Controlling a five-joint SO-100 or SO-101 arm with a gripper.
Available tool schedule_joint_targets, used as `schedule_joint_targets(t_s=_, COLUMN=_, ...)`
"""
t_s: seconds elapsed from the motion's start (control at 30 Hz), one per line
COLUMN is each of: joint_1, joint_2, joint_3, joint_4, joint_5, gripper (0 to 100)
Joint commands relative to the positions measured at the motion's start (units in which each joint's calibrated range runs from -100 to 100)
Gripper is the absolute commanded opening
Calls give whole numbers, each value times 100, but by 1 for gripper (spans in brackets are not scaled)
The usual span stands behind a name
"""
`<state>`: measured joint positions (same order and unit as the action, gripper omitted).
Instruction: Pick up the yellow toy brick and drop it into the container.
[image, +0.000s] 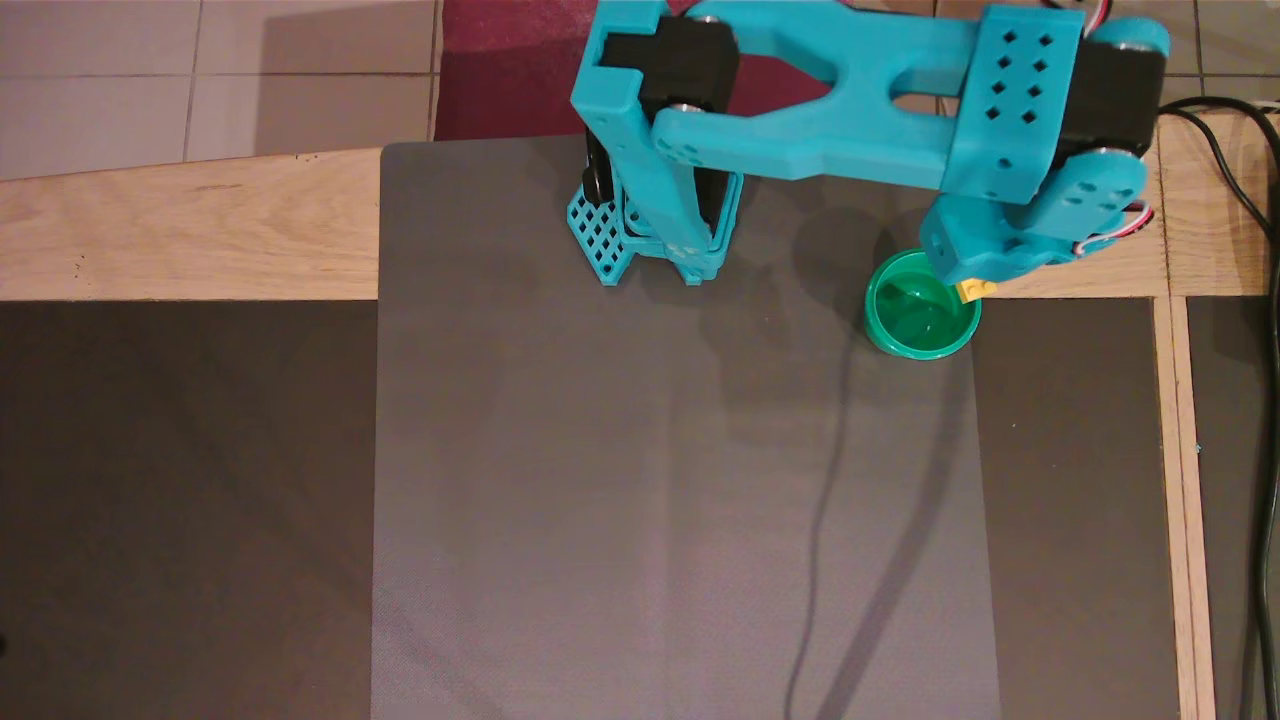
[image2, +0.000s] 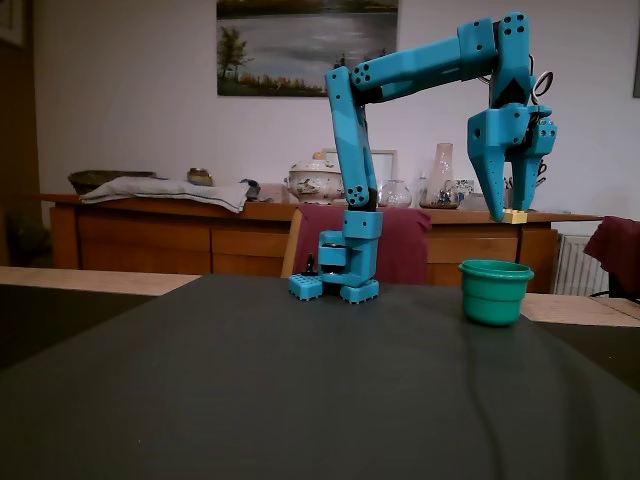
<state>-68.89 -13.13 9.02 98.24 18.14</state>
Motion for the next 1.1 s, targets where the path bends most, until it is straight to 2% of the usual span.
schedule_joint_targets(t_s=0.0, joint_1=38, joint_2=-120, joint_3=10, joint_4=176, joint_5=26, gripper=1)
schedule_joint_targets(t_s=0.17, joint_1=38, joint_2=-120, joint_3=10, joint_4=176, joint_5=31, gripper=7)
schedule_joint_targets(t_s=0.7, joint_1=38, joint_2=-120, joint_3=10, joint_4=176, joint_5=31, gripper=8)
schedule_joint_targets(t_s=0.9, joint_1=92, joint_2=-213, joint_3=-26, joint_4=176, joint_5=26, gripper=6)
schedule_joint_targets(t_s=0.97, joint_1=263, joint_2=-221, joint_3=-89, joint_4=176, joint_5=21, gripper=0)
schedule_joint_targets(t_s=1.07, joint_1=642, joint_2=-230, joint_3=-98, joint_4=176, joint_5=11, gripper=0)
